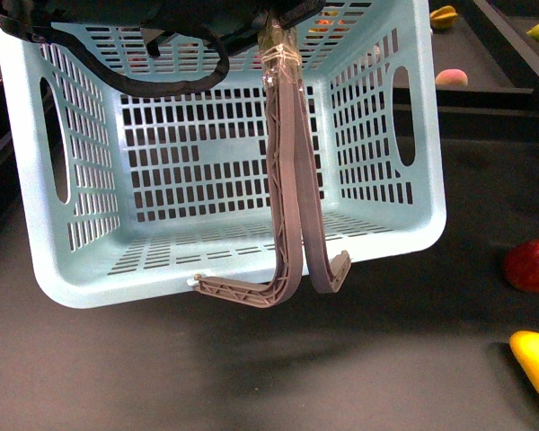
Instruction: Pick mango with right arm and hold basket with left
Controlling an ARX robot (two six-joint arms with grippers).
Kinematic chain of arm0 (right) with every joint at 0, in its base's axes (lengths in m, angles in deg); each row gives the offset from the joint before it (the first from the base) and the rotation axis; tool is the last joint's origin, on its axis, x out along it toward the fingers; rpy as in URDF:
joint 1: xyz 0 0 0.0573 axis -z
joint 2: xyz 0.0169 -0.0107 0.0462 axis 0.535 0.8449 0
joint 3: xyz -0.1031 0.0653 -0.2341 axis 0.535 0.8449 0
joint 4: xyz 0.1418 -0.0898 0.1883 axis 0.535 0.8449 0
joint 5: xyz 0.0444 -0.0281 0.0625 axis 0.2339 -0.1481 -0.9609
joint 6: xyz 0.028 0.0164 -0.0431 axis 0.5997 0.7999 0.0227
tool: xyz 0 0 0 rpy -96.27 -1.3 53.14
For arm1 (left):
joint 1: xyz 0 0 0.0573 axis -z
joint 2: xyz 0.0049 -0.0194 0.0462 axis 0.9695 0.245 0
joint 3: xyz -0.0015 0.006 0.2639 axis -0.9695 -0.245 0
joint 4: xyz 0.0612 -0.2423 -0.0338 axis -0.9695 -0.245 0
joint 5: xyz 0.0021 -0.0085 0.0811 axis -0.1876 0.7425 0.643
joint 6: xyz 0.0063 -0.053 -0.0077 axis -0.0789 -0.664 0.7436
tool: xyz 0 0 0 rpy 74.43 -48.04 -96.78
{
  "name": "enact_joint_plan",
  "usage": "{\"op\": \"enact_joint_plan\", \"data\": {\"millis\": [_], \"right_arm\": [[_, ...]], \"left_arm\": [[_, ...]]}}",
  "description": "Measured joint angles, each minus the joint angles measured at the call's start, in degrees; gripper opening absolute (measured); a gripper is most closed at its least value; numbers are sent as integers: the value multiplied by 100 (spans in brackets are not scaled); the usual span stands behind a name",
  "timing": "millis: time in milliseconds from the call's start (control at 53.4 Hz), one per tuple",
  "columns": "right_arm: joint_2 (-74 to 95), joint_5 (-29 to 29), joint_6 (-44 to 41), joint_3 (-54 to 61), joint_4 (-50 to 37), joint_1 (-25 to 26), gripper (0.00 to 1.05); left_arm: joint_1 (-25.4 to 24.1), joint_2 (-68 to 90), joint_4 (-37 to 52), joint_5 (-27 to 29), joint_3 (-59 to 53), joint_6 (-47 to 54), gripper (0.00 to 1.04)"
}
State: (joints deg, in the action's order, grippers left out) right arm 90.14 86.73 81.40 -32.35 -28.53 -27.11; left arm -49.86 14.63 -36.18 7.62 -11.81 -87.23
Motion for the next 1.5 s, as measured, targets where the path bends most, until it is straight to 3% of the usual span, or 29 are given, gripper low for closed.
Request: {"op": "enact_joint_plan", "data": {"millis": [262, 562, 881, 1500], "right_arm": [[4498, -586, -442, -356, -3126, 654, 96], [8293, -745, -835, -1036, -4962, 911, 96], [11228, -743, -911, -2356, -5313, 1091, 96], [12754, -485, -796, -4177, -4503, 1241, 96]], "left_arm": [[-2, 0, 0, 0, 0, 2, 6], [0, 0, 0, -2, 0, 0, 6], [0, 0, 0, 0, 2, 0, 6], [0, 0, 0, 0, 2, 2, 6]]}}
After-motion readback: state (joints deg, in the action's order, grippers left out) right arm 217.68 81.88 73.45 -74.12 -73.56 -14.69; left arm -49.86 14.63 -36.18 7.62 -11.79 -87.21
